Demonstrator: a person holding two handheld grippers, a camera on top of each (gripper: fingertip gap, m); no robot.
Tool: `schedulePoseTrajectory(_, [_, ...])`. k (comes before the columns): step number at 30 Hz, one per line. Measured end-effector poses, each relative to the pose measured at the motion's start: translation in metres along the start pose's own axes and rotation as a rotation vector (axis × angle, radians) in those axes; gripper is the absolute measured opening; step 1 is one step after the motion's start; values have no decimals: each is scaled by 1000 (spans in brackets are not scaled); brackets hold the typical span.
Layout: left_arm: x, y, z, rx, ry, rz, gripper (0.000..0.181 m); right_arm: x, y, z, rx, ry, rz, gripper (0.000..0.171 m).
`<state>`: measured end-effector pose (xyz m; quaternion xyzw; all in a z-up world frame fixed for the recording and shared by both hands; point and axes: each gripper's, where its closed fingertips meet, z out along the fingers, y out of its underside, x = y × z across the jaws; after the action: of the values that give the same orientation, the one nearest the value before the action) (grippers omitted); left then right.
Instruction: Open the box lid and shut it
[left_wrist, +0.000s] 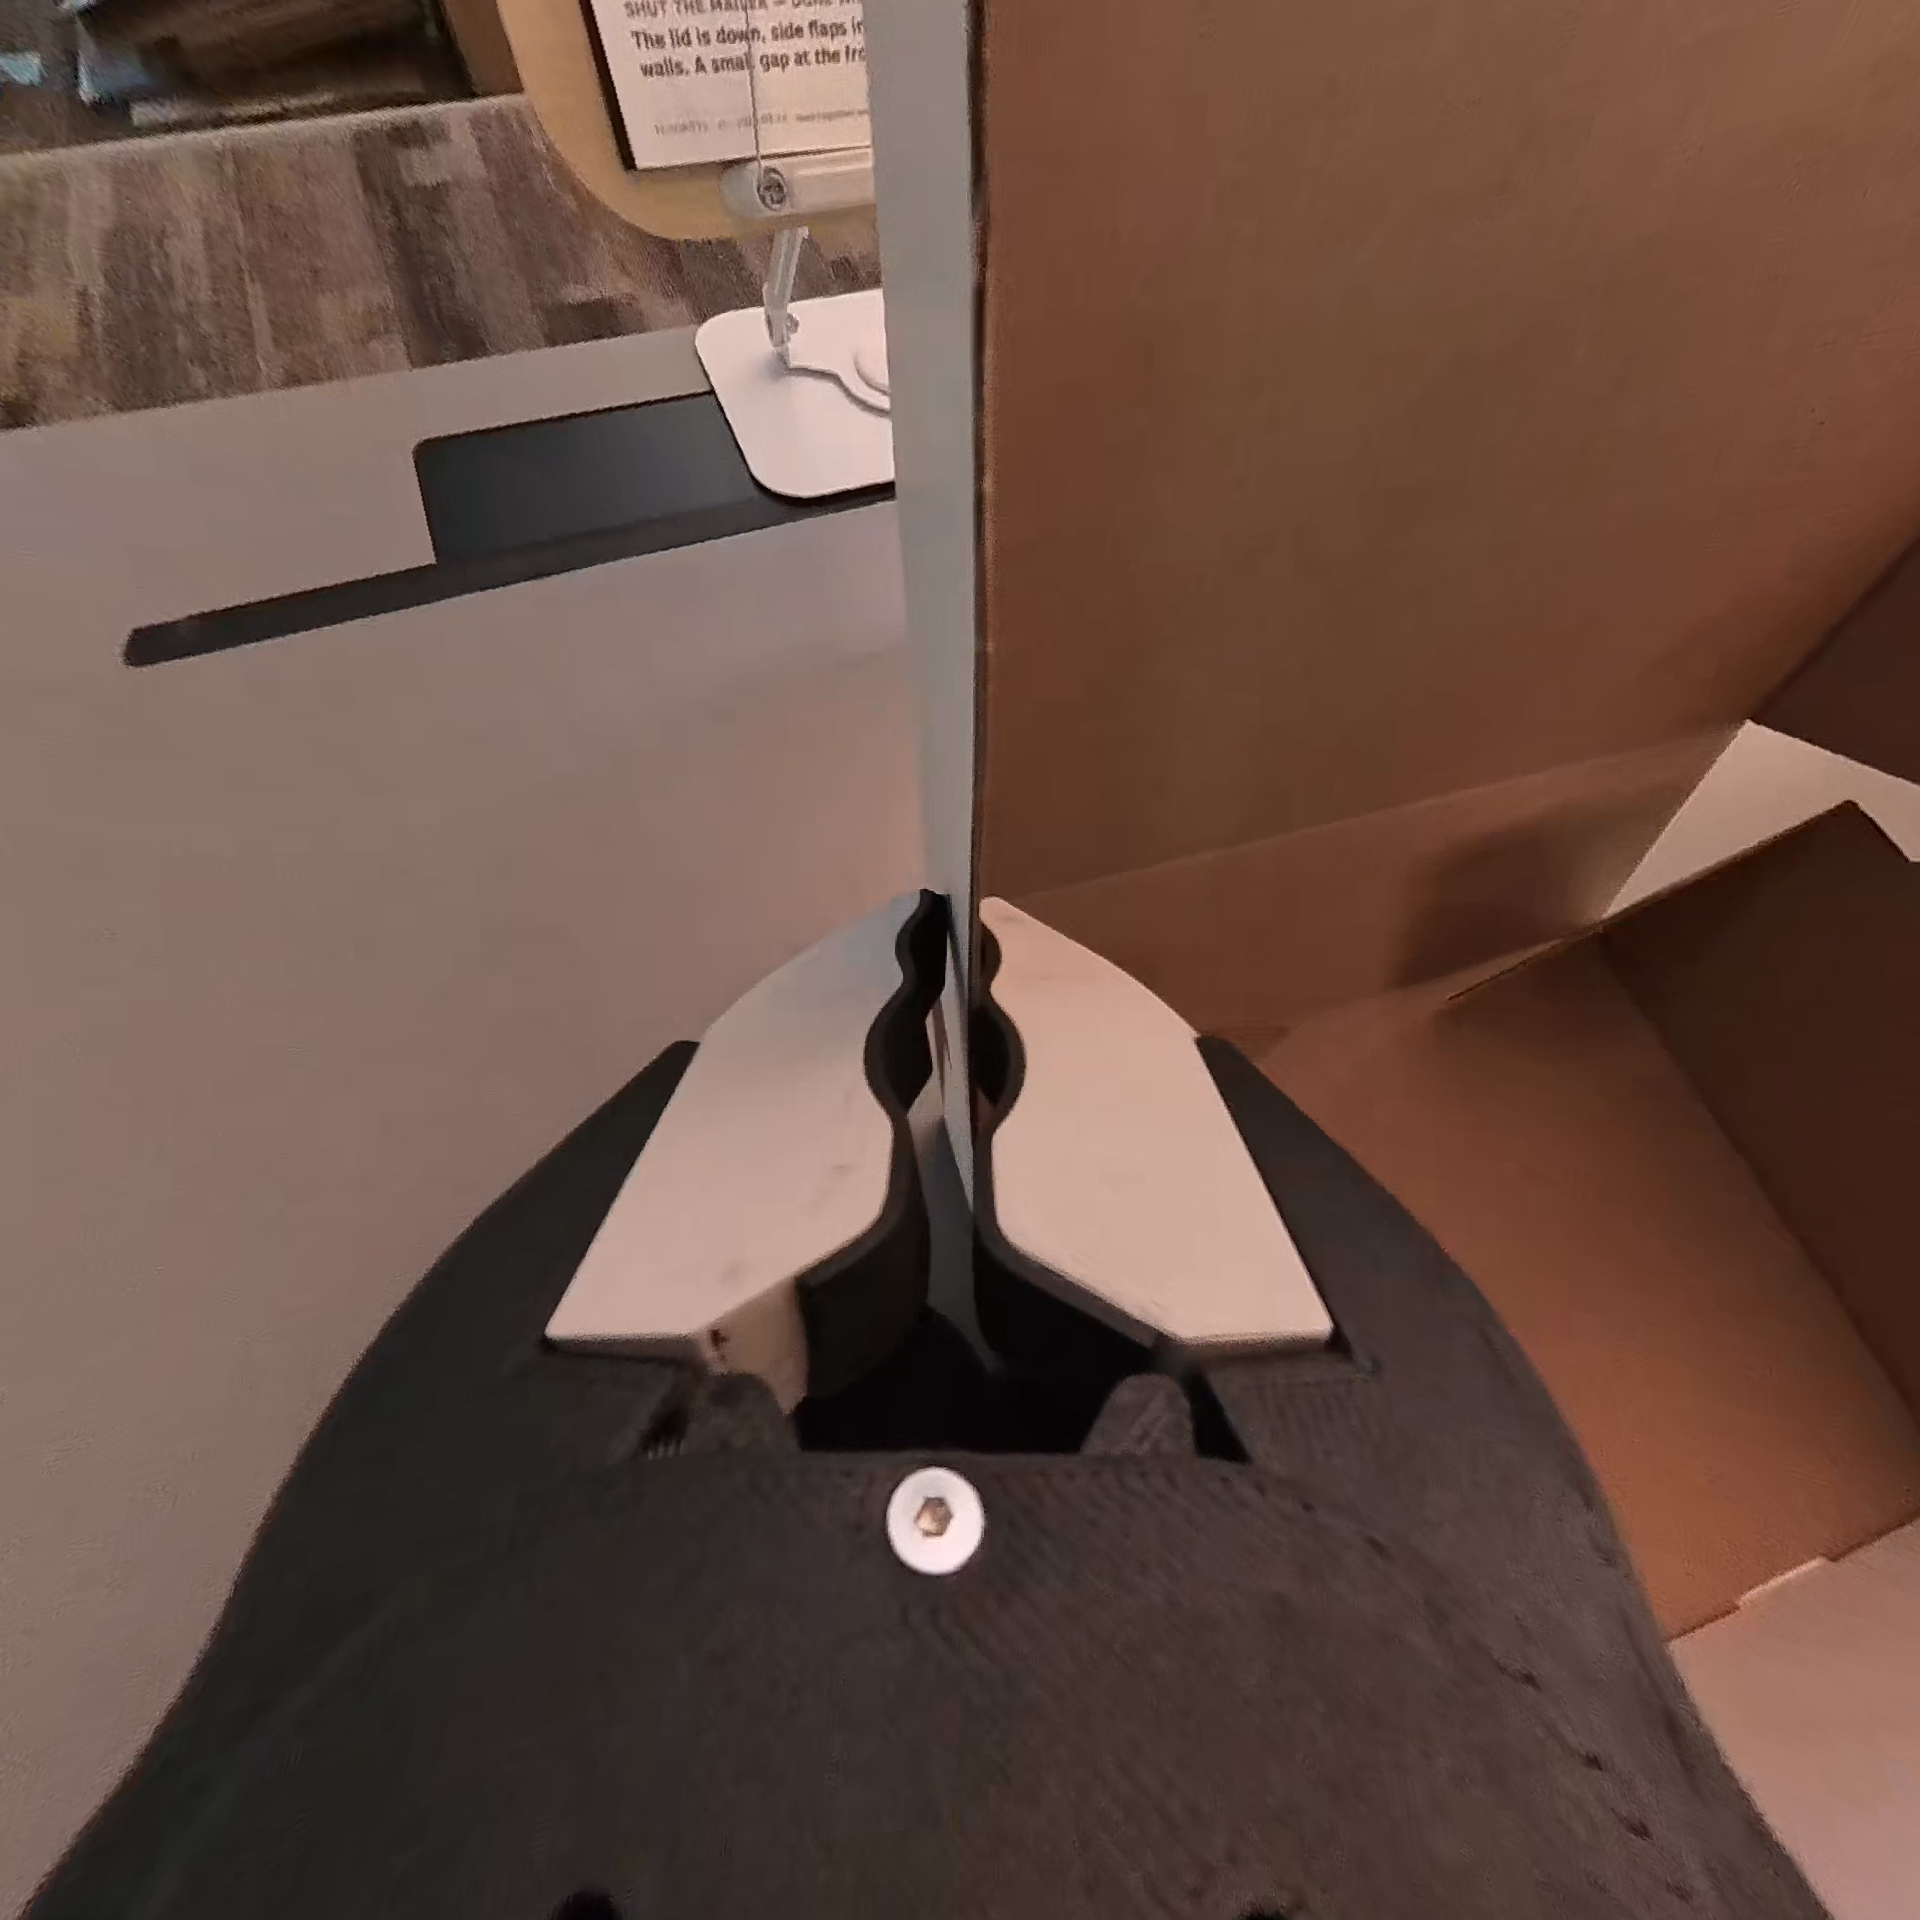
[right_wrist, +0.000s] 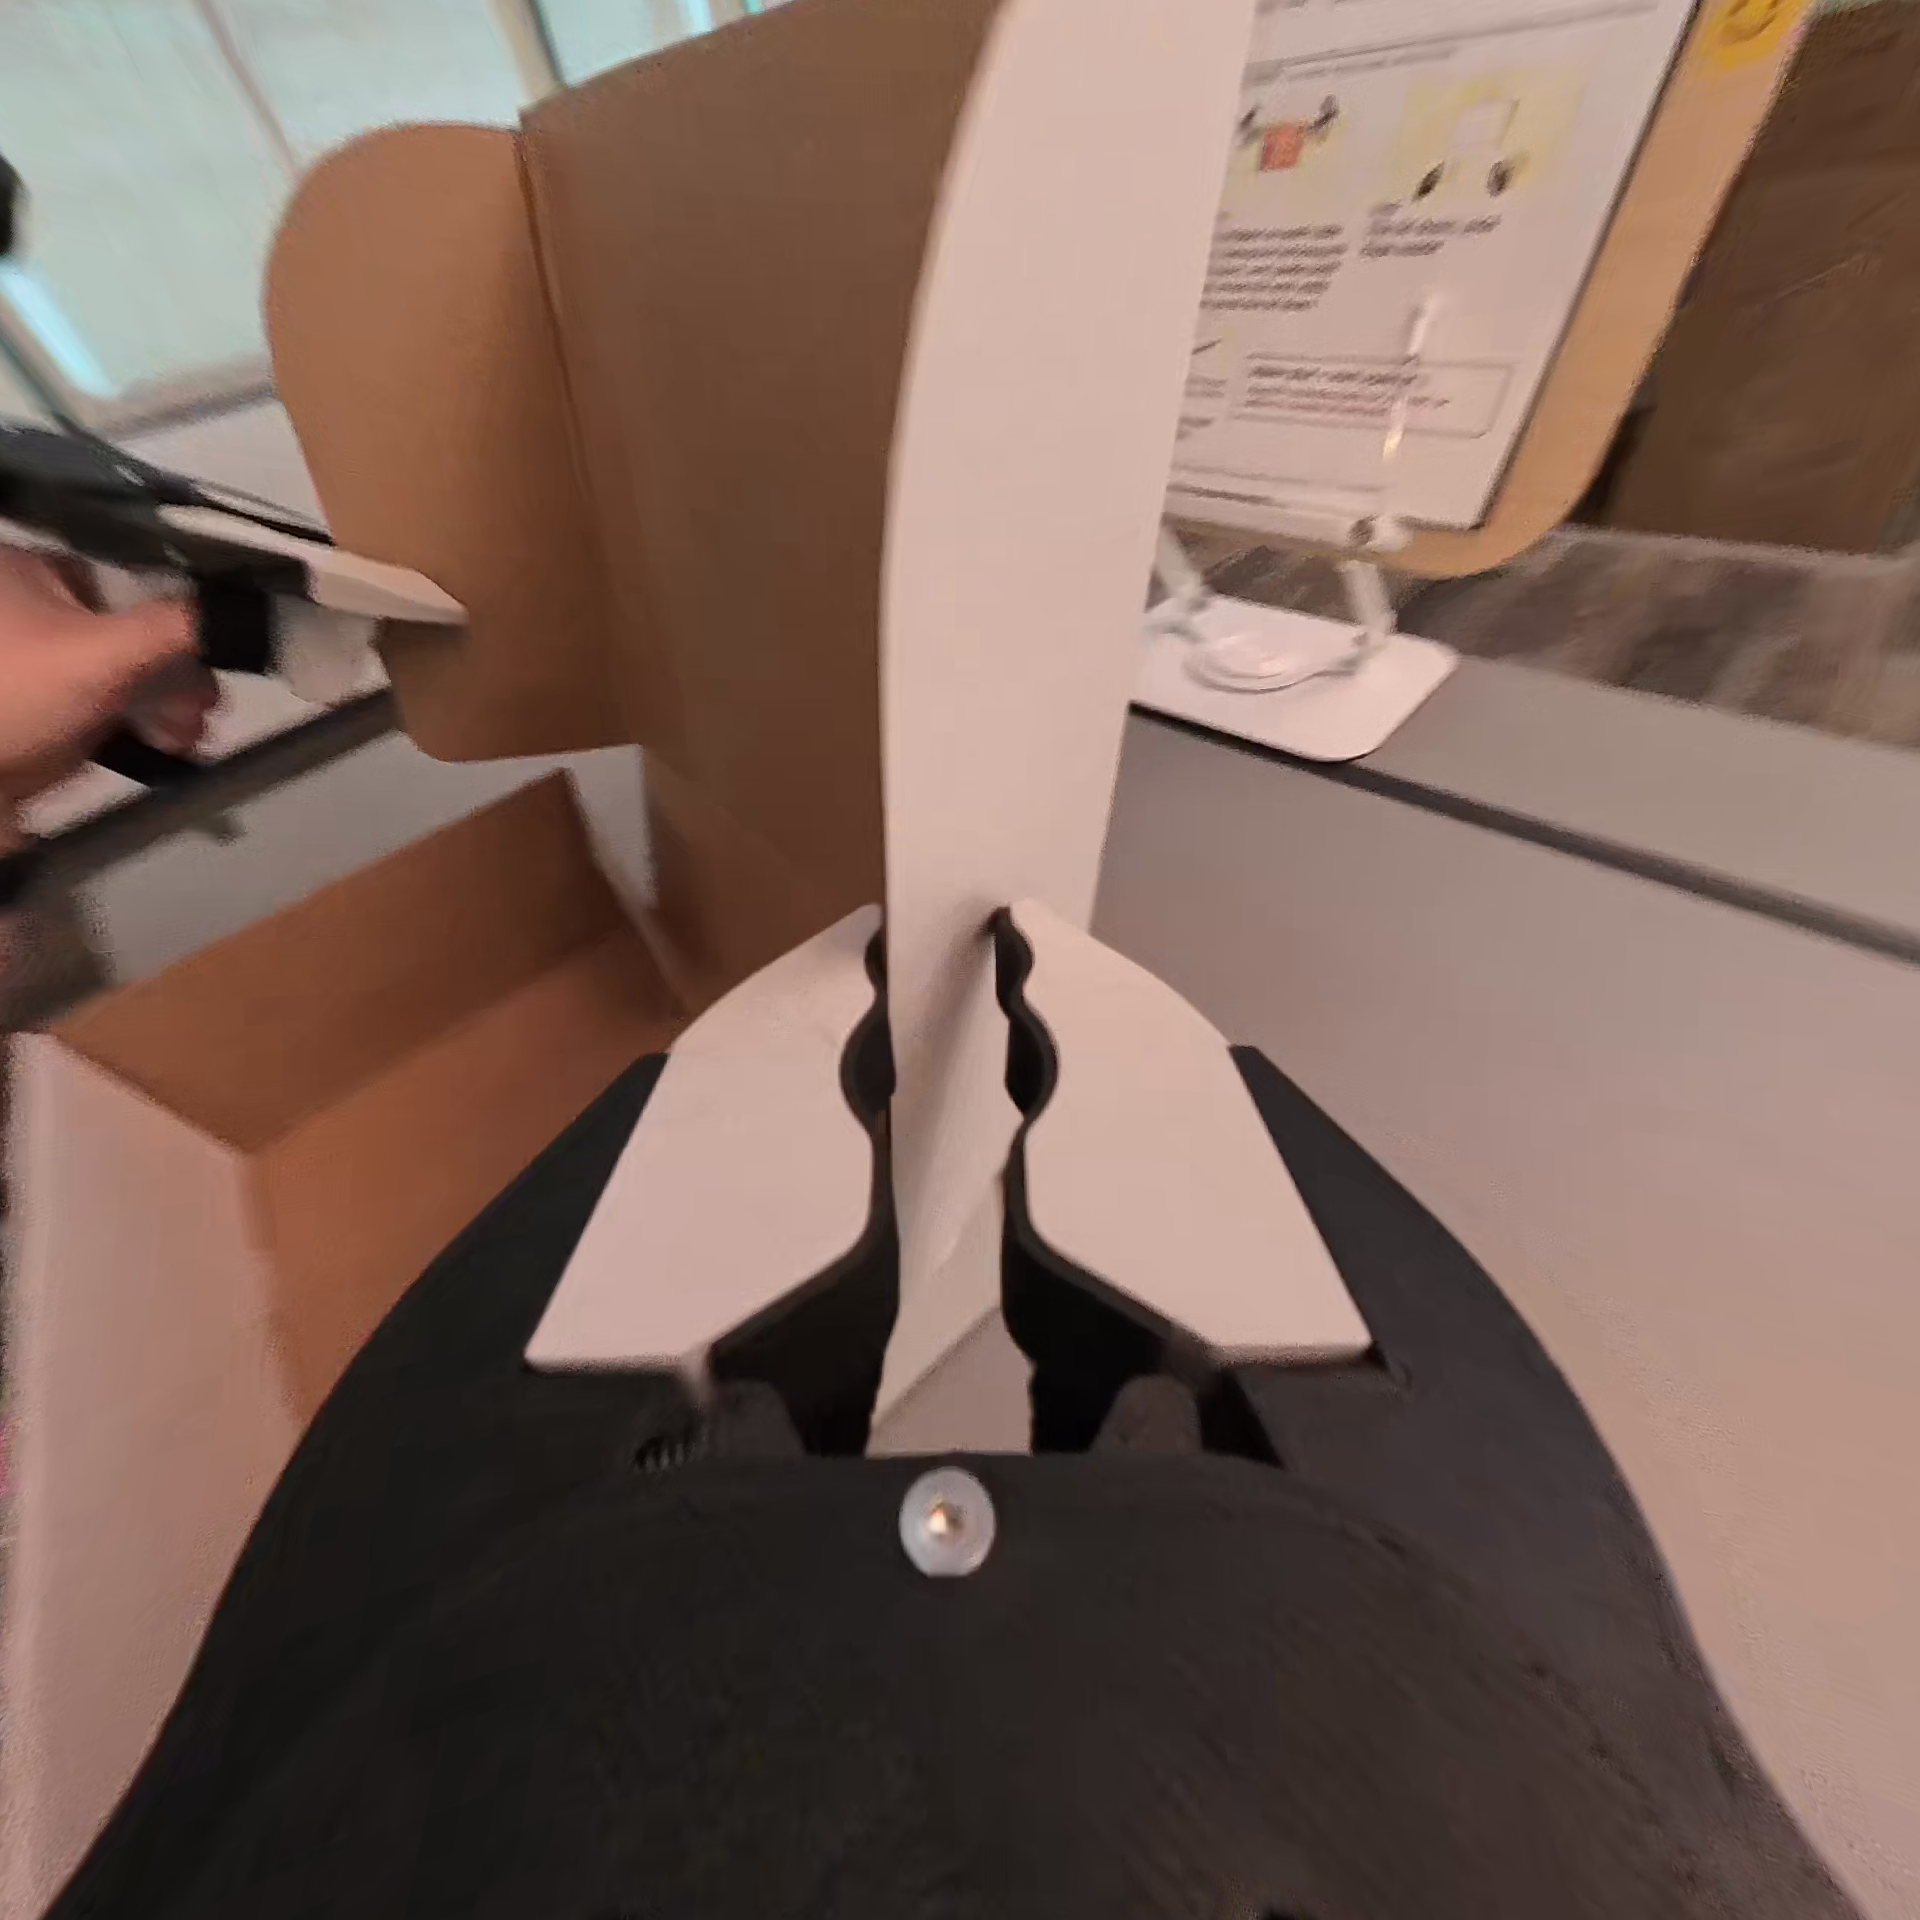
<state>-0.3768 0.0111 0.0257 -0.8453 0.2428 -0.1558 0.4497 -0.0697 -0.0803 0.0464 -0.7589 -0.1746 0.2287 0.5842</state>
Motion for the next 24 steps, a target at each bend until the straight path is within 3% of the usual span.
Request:
schedulePoseTrajectory(5, [14,19,-28,47,-72,46,3,-22,-6,-5,-76,-147,197,32])
schedulePoseTrajectory(9, [29,30,-36,55,-67,34,3,-11,-21,-10,-75,66,101,53])
schedulePoseTrajectory(12, [35,33,-37,55,-103,71,3,-8,-24,-11,-140,183,26,46])
schedulePoseTrajectory(15, [38,39,-37,52,-121,89,4,-1,-14,-12,-244,238,-18,18])
schedulePoseTrajectory(24, [51,48,-39,89,-99,44,8,-20,-4,-23,-348,316,51,21])
